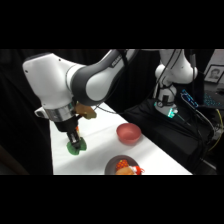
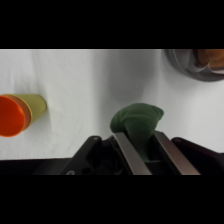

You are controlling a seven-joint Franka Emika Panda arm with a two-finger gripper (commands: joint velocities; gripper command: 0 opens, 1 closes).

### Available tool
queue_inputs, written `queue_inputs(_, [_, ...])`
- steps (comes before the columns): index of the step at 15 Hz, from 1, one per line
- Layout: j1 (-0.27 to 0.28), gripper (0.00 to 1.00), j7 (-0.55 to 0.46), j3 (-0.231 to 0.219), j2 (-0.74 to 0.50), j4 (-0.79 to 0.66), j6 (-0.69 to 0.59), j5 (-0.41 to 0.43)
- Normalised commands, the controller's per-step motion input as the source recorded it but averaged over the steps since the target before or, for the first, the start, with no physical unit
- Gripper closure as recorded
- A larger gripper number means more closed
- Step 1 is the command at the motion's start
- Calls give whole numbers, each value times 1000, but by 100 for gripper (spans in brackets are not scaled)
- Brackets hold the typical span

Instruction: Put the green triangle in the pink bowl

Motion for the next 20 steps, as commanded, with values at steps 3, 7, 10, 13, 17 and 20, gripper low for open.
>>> queue_inputs(3, [48,96,105,4,-642,-648,-78,-29])
queue_inputs(7, [18,96,97,10,-609,-638,-13,-36])
queue_inputs(10, [-3,96,77,23,-583,-651,67,-36])
queue_inputs(13, [-15,96,70,34,-560,-642,117,-35])
queue_inputs(17, [-32,96,69,41,-529,-608,164,-32])
queue_inputs(20, [-54,96,54,44,-489,-571,212,-13])
